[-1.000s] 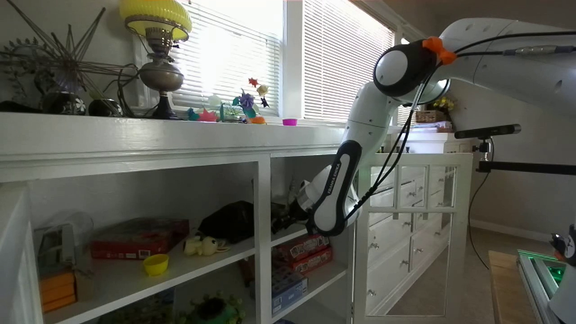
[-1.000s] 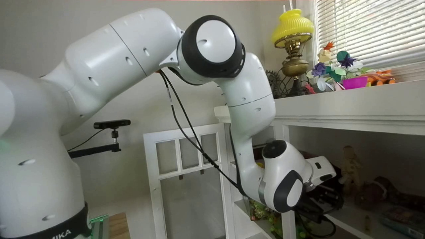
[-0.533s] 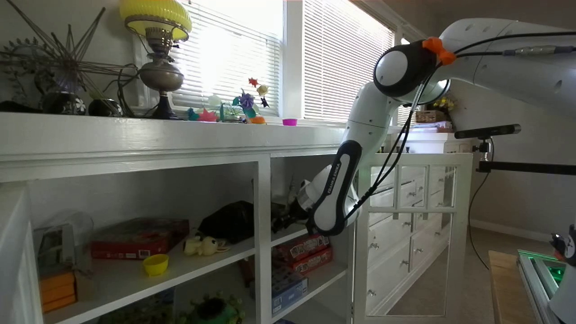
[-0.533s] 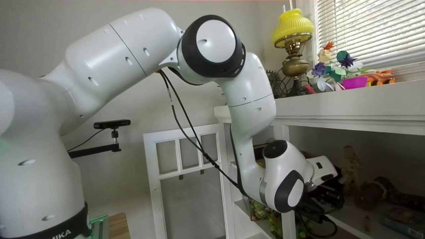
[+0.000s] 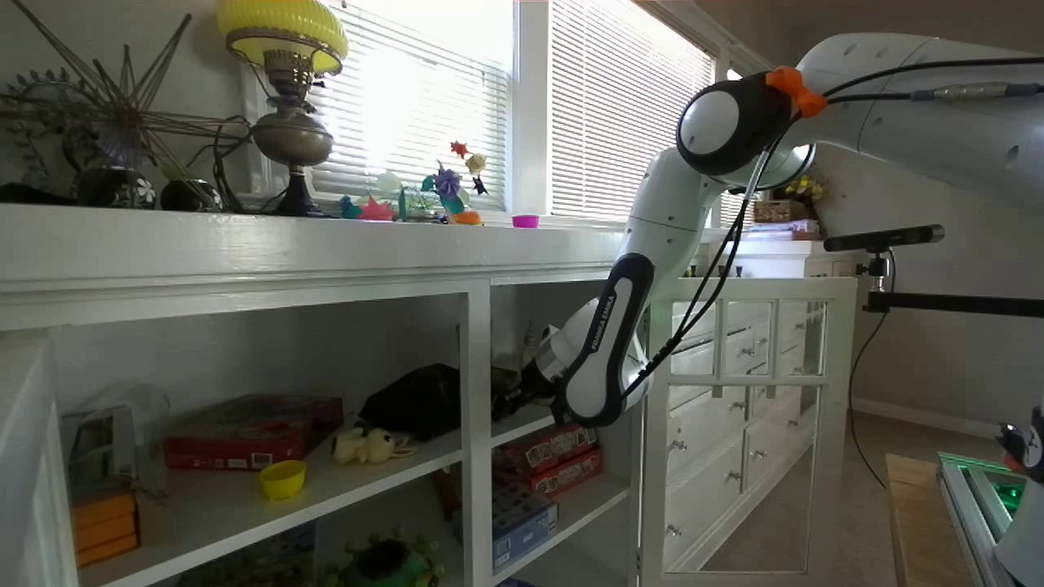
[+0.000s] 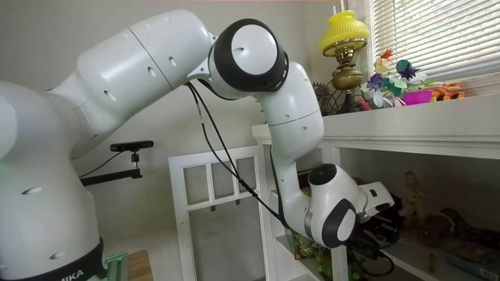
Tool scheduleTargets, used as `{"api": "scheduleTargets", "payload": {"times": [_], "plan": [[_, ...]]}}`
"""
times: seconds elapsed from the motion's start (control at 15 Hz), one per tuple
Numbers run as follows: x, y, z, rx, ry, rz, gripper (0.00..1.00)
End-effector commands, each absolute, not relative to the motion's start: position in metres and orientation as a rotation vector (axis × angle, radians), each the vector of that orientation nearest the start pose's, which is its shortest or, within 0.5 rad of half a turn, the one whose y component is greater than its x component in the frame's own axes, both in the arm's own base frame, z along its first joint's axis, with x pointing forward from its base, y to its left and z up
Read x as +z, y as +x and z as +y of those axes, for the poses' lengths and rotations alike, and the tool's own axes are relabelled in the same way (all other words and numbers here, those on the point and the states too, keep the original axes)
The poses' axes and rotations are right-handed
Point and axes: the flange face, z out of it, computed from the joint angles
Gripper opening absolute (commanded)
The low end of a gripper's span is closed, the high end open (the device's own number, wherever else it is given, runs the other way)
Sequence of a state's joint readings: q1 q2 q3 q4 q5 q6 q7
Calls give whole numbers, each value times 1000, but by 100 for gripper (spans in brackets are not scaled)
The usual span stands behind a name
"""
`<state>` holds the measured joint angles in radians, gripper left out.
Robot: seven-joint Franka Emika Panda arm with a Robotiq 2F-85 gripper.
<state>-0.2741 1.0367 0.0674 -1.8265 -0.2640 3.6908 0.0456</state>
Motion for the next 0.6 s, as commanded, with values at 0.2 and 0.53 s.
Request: {"api": "scheduleTargets", "payload": {"times": [0.2,0.53], "plan": [[70,625,-106,-1287,-2858,34,44],[71,623,-107,-1279,-2863,43,23]]}}
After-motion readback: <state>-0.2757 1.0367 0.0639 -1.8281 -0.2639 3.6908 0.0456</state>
